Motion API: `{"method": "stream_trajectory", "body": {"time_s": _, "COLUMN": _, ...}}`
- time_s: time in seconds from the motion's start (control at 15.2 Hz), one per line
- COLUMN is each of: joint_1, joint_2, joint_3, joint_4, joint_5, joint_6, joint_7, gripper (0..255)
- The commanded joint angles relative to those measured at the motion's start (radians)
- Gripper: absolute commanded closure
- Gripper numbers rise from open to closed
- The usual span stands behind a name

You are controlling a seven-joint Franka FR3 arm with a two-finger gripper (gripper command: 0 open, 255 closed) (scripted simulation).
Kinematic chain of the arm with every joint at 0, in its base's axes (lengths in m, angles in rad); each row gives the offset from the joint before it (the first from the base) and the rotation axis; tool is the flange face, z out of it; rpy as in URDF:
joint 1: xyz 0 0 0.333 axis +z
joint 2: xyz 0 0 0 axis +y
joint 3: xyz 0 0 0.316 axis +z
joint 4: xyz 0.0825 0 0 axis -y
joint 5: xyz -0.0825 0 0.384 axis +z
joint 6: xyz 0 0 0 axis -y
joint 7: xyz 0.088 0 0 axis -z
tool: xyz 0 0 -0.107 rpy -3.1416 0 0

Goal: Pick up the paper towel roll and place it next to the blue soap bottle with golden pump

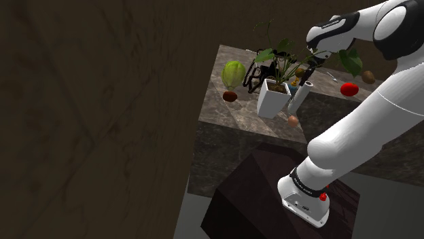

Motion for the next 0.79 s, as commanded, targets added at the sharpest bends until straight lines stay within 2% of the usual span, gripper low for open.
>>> {"method": "stream_trajectory", "body": {"time_s": 0.0, "joint_1": 0.001, "joint_2": -0.015, "joint_3": 0.002, "joint_4": 0.02, "joint_5": -0.008, "joint_6": -0.033, "joint_7": 0.006, "gripper": 0}}
{"method": "stream_trajectory", "body": {"time_s": 0.2, "joint_1": 0.005, "joint_2": -0.048, "joint_3": 0.008, "joint_4": 0.083, "joint_5": -0.025, "joint_6": -0.125, "joint_7": 0.019, "gripper": 0}}
{"method": "stream_trajectory", "body": {"time_s": 0.73, "joint_1": 0.004, "joint_2": -0.048, "joint_3": 0.008, "joint_4": 0.083, "joint_5": -0.025, "joint_6": -0.125, "joint_7": 0.019, "gripper": 0}}
